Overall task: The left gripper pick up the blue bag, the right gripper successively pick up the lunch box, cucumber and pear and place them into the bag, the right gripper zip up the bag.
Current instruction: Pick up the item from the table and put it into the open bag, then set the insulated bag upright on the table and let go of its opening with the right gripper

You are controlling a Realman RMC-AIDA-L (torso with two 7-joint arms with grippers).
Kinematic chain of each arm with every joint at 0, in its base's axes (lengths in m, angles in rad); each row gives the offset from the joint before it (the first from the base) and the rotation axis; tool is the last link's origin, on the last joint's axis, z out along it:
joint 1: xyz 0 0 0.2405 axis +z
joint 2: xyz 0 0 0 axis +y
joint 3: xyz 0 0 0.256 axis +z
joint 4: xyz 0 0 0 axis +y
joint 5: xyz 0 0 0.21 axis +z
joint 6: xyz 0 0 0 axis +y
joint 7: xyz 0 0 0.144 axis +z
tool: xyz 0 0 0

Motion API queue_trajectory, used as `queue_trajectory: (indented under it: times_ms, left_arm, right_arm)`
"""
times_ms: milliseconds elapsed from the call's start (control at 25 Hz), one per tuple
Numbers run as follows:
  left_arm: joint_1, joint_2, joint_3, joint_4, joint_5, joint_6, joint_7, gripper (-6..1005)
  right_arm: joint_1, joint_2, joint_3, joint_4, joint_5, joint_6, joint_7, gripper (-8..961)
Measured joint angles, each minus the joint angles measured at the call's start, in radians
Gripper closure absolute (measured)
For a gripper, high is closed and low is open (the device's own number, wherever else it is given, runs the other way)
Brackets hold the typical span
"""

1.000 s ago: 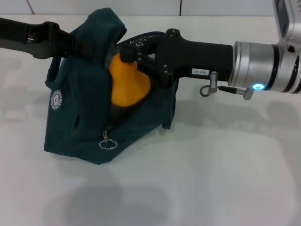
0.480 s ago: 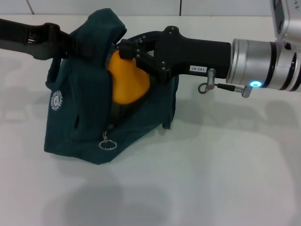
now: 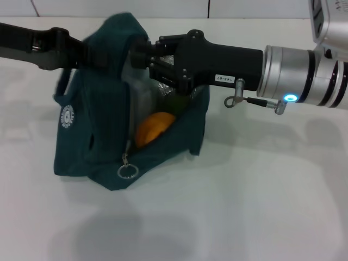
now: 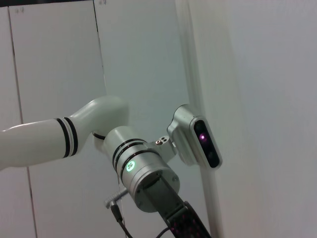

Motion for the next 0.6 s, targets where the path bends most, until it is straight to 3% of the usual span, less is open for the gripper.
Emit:
queue_trajectory:
  times_ms: [240,600]
  left_arm:
    - [0.001,0.001,0.000,0.000,0.000,0.000,0.000,954]
    - [0.005,0.006,-0.005,0.000,0.001,0.000,0.002,954]
  right_arm:
    - [-0.048,0.000,0.011,-0.031,0.002,0.003,-0.007,650]
    - [-0.285,-0.011,0.207,-0.066,0.057,-0.088,0.081,467]
